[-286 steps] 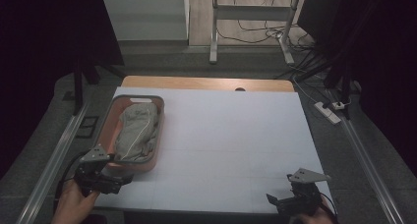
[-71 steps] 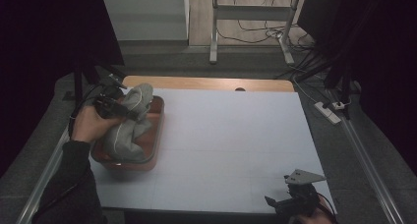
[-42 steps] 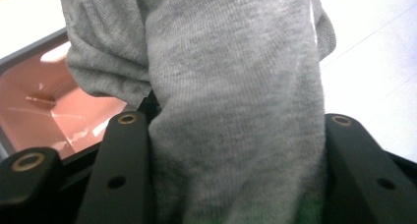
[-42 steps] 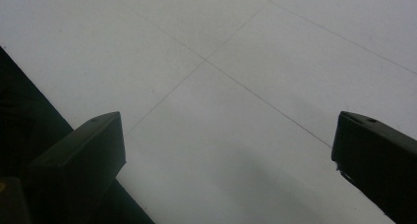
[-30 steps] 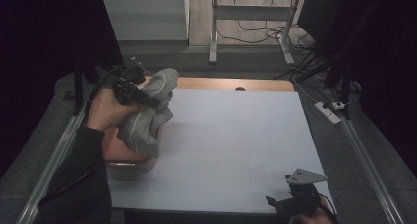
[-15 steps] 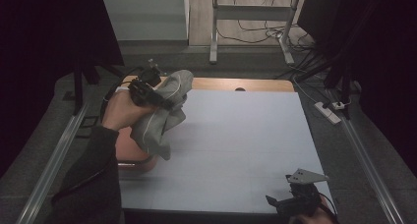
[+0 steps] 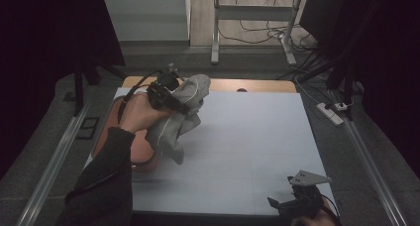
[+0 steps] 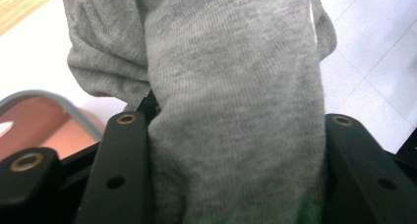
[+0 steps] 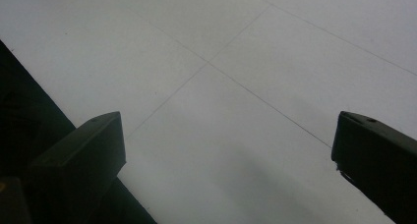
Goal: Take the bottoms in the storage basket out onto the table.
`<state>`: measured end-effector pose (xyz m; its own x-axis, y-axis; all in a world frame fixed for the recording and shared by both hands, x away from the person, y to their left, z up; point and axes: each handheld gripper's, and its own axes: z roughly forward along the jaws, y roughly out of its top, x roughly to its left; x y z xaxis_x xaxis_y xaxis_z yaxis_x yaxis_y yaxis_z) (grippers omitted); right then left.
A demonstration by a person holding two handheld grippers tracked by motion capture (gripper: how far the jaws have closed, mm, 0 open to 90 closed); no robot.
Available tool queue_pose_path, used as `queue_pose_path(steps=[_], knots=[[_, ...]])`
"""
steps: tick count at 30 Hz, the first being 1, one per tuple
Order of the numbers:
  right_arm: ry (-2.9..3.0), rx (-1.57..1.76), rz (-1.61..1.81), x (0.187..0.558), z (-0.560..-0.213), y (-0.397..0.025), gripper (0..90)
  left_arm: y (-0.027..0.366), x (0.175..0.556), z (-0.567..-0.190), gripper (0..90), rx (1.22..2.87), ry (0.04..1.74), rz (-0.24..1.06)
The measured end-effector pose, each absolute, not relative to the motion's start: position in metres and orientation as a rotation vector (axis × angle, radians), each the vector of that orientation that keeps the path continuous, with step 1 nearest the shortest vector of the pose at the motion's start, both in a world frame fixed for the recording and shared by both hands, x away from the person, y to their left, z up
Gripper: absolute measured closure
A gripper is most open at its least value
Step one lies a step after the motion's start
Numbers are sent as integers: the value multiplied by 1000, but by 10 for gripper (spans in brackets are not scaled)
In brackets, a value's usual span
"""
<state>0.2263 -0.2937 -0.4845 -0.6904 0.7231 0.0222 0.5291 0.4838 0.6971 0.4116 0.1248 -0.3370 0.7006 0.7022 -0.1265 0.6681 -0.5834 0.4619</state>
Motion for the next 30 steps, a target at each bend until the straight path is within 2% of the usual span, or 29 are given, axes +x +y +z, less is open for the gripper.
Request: queue_pose_path(steps=[30], knots=[[2475, 1041, 1017, 225, -485, -293, 1, 56, 416, -377, 513, 2500, 909, 71]])
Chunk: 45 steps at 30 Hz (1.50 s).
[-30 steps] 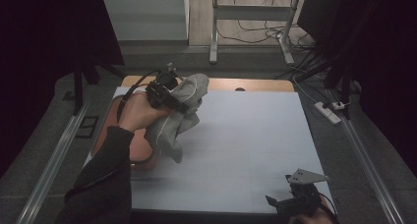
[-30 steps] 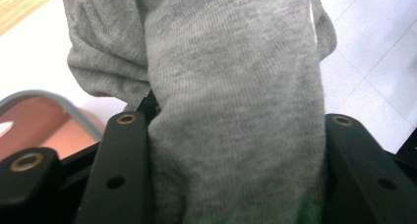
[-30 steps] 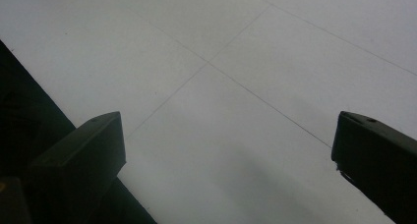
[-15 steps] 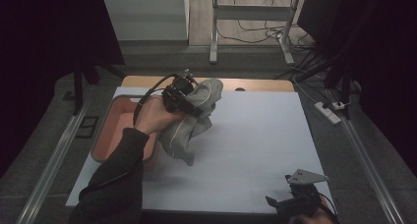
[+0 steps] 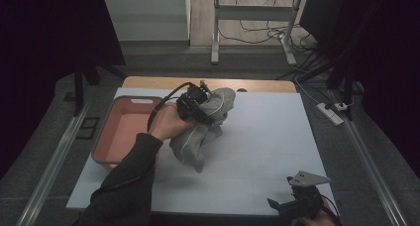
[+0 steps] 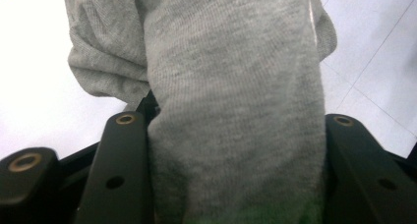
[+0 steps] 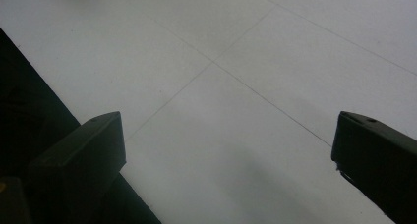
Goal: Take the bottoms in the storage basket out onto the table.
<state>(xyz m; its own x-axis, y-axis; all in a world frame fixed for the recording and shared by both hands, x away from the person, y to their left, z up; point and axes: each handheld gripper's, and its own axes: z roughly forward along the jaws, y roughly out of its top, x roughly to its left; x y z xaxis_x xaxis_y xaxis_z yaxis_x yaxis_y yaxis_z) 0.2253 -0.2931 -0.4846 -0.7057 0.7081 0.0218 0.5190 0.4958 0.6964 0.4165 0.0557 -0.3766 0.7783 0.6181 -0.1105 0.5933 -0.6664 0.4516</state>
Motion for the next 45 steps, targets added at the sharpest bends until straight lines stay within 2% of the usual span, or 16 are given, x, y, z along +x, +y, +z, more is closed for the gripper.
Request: queue_pose_path(steps=[31, 45], knots=[[2489, 1020, 1004, 225, -485, -292, 1, 29, 426, -456, 488, 2565, 918, 17], [2490, 1012, 998, 225, -485, -292, 1, 27, 424, -480, 435, 2589, 868, -18]])
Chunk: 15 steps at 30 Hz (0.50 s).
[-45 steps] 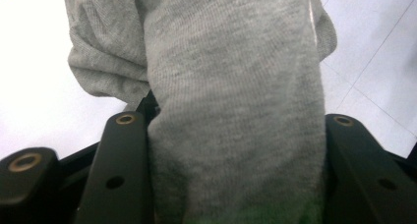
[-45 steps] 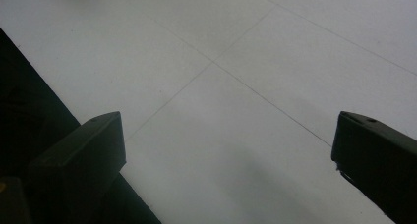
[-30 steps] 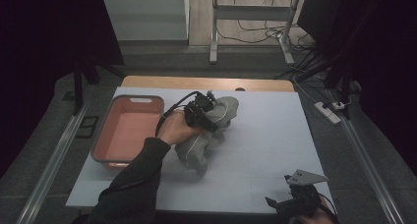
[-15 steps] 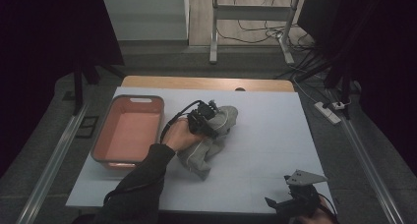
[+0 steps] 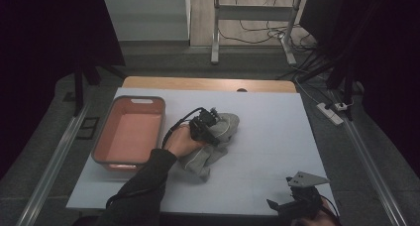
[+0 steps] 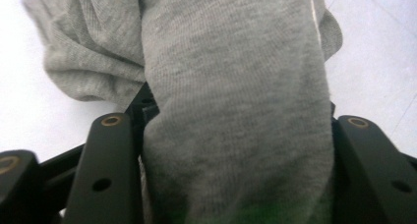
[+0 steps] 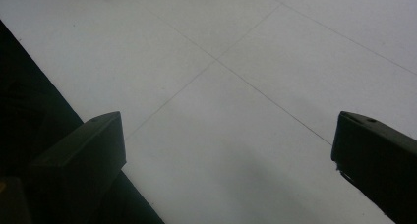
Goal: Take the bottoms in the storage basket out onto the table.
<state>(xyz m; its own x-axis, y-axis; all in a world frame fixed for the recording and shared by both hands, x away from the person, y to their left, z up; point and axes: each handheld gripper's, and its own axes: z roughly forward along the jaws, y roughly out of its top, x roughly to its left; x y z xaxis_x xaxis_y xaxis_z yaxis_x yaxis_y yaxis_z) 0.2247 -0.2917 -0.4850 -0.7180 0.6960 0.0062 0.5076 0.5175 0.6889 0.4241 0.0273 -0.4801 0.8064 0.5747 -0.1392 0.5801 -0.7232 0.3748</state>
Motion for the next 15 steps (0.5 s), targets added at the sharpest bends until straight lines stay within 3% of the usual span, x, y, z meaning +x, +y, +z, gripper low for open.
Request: queue_pose_path(steps=[15], knots=[[2493, 1009, 995, 224, -485, -291, 1, 31, 420, -494, 354, 2573, 821, -27]])
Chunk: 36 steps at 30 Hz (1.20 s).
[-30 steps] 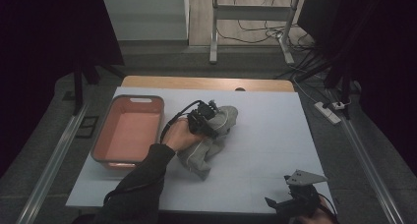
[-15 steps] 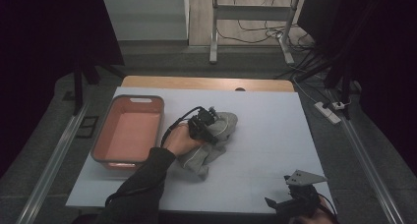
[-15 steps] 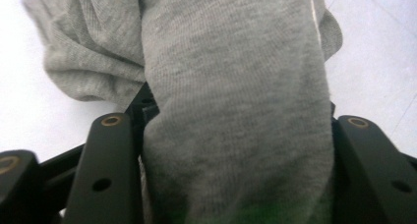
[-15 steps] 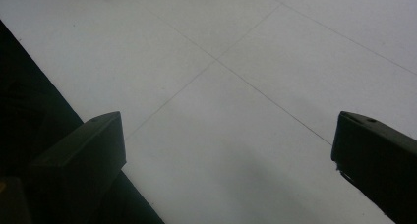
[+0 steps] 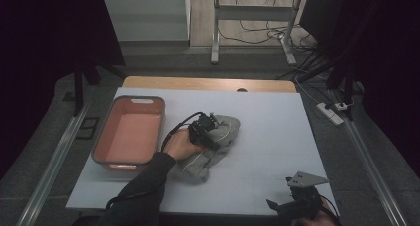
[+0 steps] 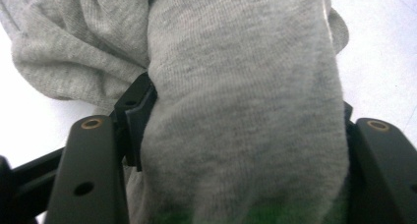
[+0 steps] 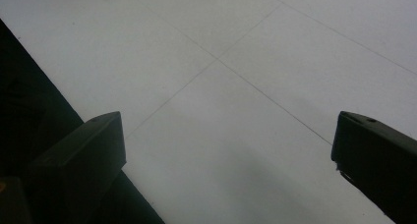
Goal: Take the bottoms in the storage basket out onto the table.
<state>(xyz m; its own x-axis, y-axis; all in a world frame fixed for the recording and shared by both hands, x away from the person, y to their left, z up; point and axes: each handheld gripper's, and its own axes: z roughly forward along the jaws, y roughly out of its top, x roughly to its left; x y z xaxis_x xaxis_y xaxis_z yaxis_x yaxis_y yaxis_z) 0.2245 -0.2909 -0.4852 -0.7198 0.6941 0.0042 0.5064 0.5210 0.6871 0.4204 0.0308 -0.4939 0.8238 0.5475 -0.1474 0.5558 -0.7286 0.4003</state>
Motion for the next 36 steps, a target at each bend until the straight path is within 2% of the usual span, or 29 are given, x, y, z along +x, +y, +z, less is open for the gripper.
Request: queue_pose_path(steps=[22, 29, 36], knots=[[2499, 998, 980, 224, -486, -290, 2, 32, 420, -500, 165, 2572, 809, -55], [2501, 997, 978, 224, -486, -290, 2, 34, 417, -498, 143, 2555, 832, -42], [2502, 997, 976, 225, -486, -290, 2, 40, 414, -496, 59, 2524, 812, -59]])
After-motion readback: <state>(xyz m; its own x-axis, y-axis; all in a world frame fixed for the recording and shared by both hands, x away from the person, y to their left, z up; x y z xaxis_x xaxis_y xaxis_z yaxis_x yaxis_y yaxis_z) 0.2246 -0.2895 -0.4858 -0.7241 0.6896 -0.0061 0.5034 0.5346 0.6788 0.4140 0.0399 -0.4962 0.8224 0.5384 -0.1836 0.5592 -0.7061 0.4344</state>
